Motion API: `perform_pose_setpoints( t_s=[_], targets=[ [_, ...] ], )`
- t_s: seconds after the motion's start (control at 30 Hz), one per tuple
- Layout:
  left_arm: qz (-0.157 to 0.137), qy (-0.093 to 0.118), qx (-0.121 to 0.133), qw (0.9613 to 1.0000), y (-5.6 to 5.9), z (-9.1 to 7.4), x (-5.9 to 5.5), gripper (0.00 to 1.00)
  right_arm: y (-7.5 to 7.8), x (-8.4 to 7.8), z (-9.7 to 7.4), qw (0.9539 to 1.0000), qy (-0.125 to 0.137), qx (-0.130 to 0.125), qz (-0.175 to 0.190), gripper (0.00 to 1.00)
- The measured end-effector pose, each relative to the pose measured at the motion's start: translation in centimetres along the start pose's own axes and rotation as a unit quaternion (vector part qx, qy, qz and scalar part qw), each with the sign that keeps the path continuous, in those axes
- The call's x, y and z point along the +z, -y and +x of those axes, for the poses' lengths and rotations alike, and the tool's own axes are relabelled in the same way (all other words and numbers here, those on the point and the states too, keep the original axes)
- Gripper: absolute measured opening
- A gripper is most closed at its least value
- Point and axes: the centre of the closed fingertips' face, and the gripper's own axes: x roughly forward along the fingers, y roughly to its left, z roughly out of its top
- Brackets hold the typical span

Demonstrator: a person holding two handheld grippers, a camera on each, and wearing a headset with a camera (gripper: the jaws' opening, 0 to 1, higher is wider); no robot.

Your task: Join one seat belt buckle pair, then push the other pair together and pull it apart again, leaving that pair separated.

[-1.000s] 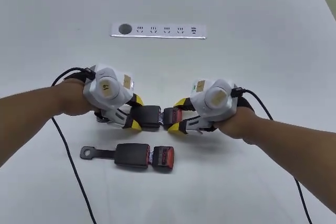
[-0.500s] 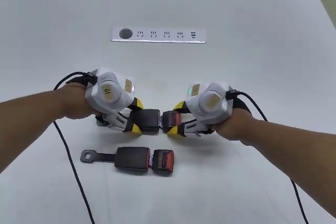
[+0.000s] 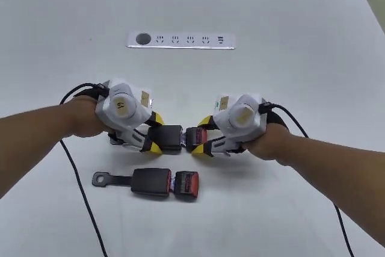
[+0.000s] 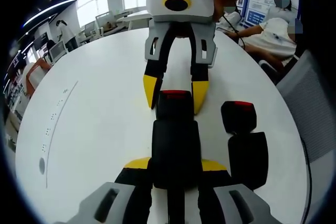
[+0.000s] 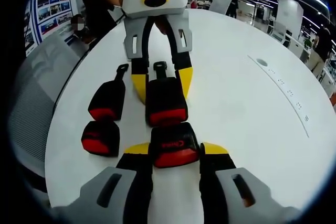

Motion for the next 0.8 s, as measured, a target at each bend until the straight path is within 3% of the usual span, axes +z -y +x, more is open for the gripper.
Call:
perform_pose_setpoints(
  t_s=[0.8],
  targets=[
    [-0.002, -0.004, 0.004, 1.0, 0.2, 0.0, 0.3, 0.34, 0.2, -1.3, -1.2, 1.0, -0.002, -0.002, 0.006, 0.32]
  ],
)
